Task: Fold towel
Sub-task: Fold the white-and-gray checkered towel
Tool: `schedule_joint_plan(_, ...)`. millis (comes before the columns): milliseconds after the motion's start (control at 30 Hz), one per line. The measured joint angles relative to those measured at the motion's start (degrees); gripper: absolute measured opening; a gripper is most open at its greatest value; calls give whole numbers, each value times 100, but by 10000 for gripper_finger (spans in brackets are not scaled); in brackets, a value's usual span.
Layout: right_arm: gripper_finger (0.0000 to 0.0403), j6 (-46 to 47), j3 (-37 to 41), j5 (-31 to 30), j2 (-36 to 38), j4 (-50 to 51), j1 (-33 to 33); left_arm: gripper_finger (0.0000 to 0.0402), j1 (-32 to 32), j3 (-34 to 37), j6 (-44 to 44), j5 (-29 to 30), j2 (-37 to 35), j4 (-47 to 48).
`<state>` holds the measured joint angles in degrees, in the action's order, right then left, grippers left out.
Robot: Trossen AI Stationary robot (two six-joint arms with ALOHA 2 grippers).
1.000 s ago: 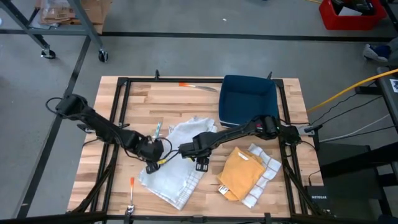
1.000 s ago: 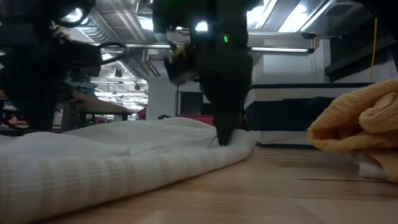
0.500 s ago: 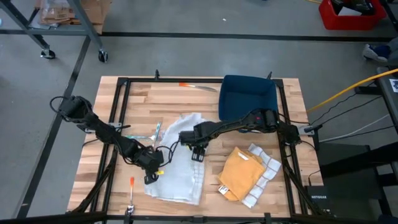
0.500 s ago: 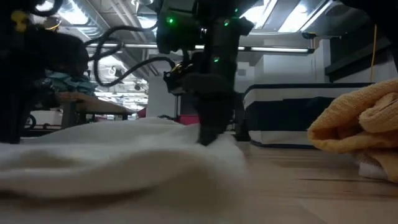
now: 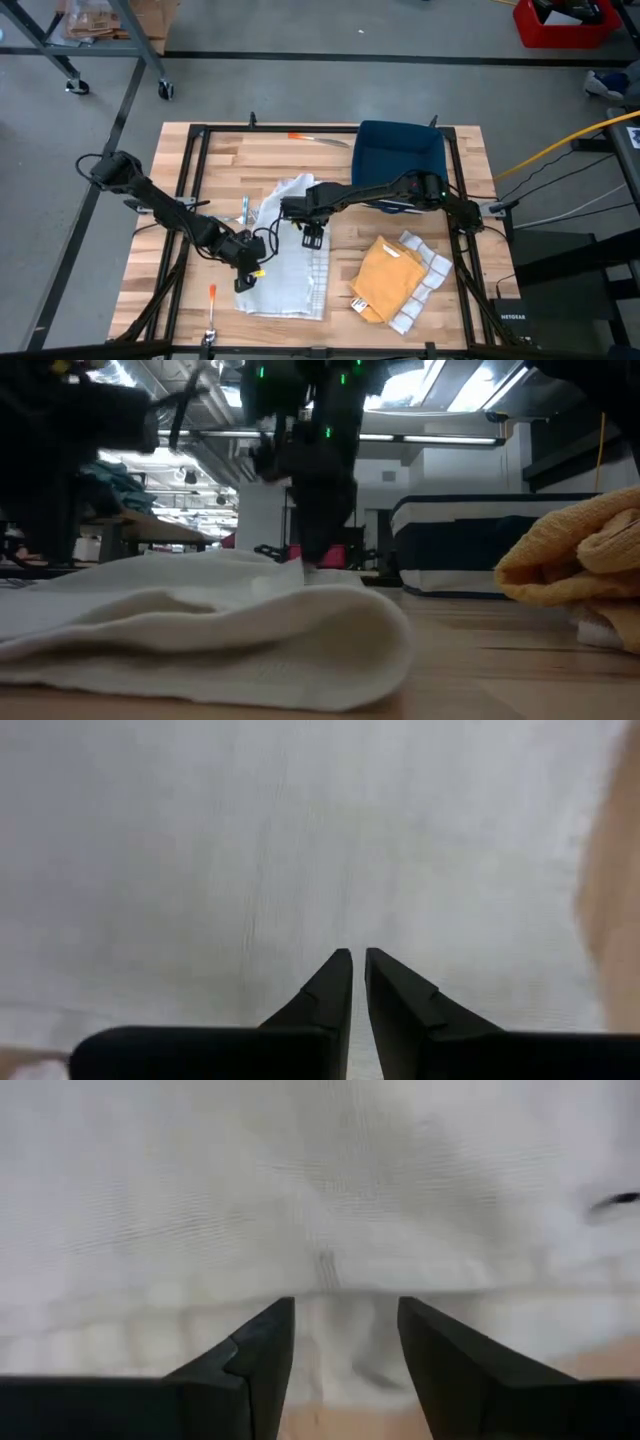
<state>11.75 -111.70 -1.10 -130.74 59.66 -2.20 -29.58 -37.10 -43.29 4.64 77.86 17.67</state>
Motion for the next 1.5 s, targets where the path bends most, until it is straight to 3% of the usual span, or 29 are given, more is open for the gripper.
schedule_joint_plan(267, 184, -61, -890, 83, 20, 815, -384, 27, 10, -2, 1025, 0, -1033, -7)
schedule_joint_plan(433, 184, -66, -1098, 313, 17, 885, -841, 27, -117, -4, 935, -11, -1508, -13)
schedule_joint_plan(567, 184, 111, -1079, 322, 17, 822, -1216, 27, -235, -7, 896, -339, -1545, 16)
schedule_joint_plan(733, 184, 304, -1034, 323, 17, 614, -1589, 54, -414, -7, 881, -483, -1404, 26)
schedule_joint_plan(900, 184, 296, -1034, 662, 20, 323, -1872, 119, -666, -7, 942, -491, -1100, -13)
schedule_joint_plan(1100, 184, -365, -1034, 826, 20, 4, -2253, 179, -1087, -7, 1890, -497, -534, -545)
schedule_joint_plan(1500, 184, -610, -1036, 688, -529, -325, -2690, 196, -1543, -9, 2972, -195, 640, -1366)
